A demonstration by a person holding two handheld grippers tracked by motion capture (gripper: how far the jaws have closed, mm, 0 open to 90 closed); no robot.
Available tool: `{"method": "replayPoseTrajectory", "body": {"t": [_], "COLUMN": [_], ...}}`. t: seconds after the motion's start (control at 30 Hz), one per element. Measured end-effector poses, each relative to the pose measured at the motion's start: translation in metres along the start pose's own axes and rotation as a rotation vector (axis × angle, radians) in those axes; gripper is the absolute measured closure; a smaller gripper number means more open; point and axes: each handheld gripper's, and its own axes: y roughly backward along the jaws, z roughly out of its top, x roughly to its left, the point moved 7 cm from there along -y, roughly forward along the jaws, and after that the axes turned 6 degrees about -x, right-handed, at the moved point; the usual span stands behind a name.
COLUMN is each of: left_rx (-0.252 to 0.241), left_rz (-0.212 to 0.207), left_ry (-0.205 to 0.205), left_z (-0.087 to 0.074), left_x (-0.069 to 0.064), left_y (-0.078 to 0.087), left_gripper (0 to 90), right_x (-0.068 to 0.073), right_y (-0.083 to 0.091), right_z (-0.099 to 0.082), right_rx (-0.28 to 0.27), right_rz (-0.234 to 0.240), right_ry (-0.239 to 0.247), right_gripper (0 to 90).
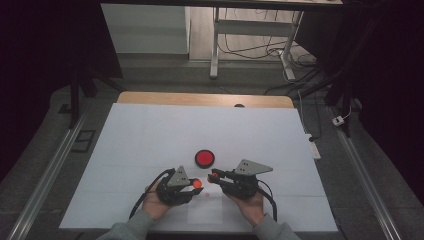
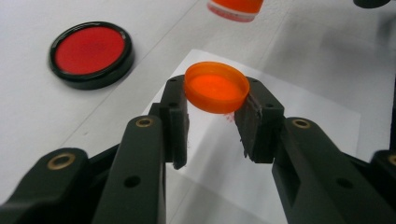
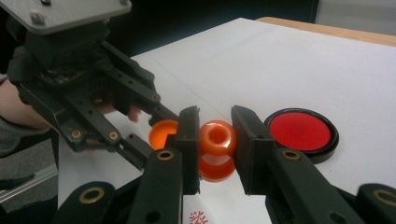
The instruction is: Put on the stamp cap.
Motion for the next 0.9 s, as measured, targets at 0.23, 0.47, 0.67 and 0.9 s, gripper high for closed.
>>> {"method": "replayPoseTrajectory", "body": {"t": [0.23, 0.47, 0.67, 0.9], "left_rx": [-0.013, -0.005, 0.000, -0.005], "left_rz": [-0.016, -0.021, -0.021, -0.021], "left_ry": [0.003, 0.000, 0.000, 0.006], "left_z": [0.003, 0.002, 0.001, 0.003], "left_x": [-0.005, -0.007, -0.005, -0.006], "left_y": [-0.009, -0.013, -0.016, -0.017], "left_gripper": [65.3, 65.2, 65.2, 65.2], "right_x": [0.003, 0.007, 0.010, 0.013], "right_y": [-0.002, -0.003, -0.005, -0.007], "right_z": [-0.001, -0.001, -0.001, -0.002], "right_rx": [0.008, 0.011, 0.010, 0.017], "right_rz": [0.014, 0.030, 0.038, 0.051], "right_ry": [-0.003, 0.003, 0.007, 0.008], "right_gripper": [72.1, 72.1, 72.1, 72.1]}}
